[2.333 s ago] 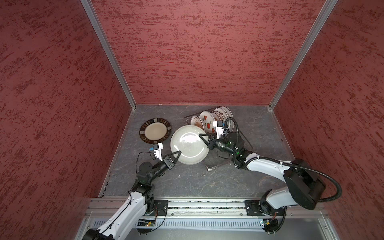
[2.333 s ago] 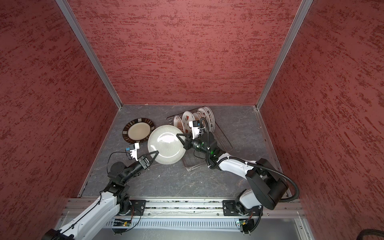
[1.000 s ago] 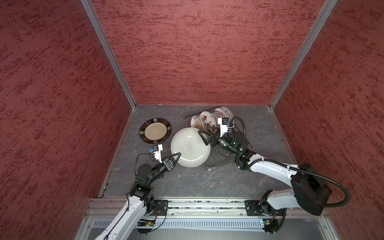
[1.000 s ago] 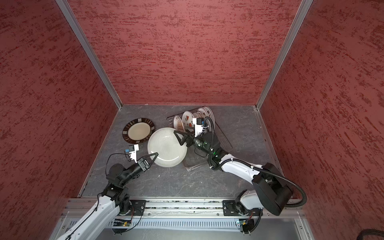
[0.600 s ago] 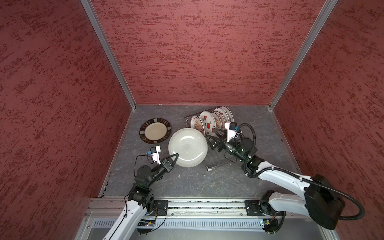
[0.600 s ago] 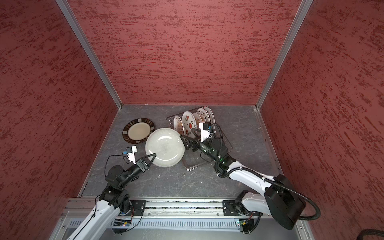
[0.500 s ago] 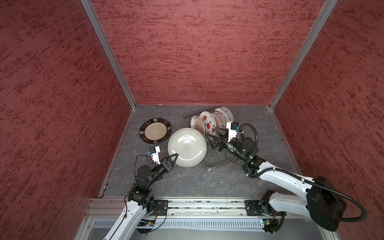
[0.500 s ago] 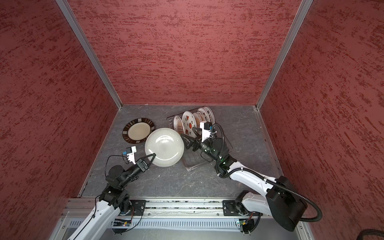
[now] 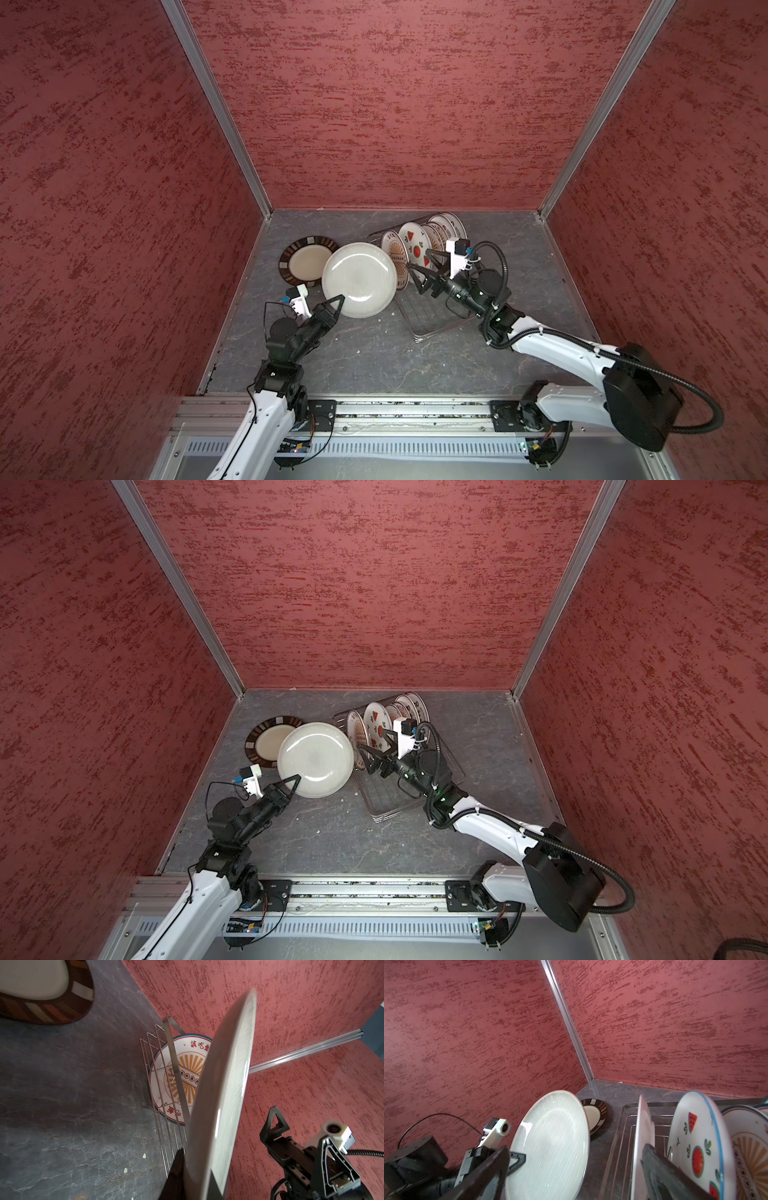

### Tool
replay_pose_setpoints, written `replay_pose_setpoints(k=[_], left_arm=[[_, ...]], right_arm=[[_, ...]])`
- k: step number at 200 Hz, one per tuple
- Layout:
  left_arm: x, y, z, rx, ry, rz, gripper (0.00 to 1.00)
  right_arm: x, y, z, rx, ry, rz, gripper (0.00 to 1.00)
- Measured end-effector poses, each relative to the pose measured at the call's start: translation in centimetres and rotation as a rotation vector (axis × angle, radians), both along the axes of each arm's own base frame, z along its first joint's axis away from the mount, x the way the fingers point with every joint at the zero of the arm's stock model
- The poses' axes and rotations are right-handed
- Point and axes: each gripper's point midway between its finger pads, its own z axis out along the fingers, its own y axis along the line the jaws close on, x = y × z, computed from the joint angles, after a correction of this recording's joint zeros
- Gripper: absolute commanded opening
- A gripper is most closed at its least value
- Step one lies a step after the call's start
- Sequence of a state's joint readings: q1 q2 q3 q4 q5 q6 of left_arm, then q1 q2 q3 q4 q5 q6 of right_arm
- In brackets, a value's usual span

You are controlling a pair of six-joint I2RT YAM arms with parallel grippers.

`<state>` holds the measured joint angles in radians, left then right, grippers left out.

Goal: Unload the plates from the dish rack
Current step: 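Carry the white plate with the left gripper while the right returns to the rack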

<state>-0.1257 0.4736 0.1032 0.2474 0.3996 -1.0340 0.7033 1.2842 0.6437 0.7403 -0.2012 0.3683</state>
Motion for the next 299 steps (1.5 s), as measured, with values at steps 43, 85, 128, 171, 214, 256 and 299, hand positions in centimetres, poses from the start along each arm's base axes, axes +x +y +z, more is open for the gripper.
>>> replay_pose_setpoints(k=[43,85,128,171,214,256,299], left_arm=[[1.0,1.8,0.8,-0.018,0.006,0.077,0.00],[2.0,3.6,3.5,-0.033,-0.044,0.146,0.00],[3.1,7.2,2.2,-0.054,0.021,0.272,0.00],[3.9,9.7,0.8,-0.067,0.084,0.374,0.00],[4.8,11.4,-1.8,-0.044,0.186,0.462,0.00],[4.7,12.8,-3.2,0.000,0.252,0.543,0.00],[5.5,14.1,-3.6,0.014,0.297,0.605,0.00]], right_arm=[[-0.5,4.2,-1.7,-0.109,-0.019,0.105,0.99],[-1.8,6.2,-2.7,-0.168,-0.035,0.143,0.98],[-2.5,8.0,-3.0,-0.211,-0.057,0.182,0.98],[-3.7,12.1,-4.1,-0.274,-0.065,0.254,0.98],[-3.6,14.9,-5.3,-0.318,-0.053,0.279,0.99],[-1.8,16.4,-6.5,-0.356,-0.015,0.248,0.99],[-0.8,18.1,-7.8,-0.382,0.019,0.253,0.98]])
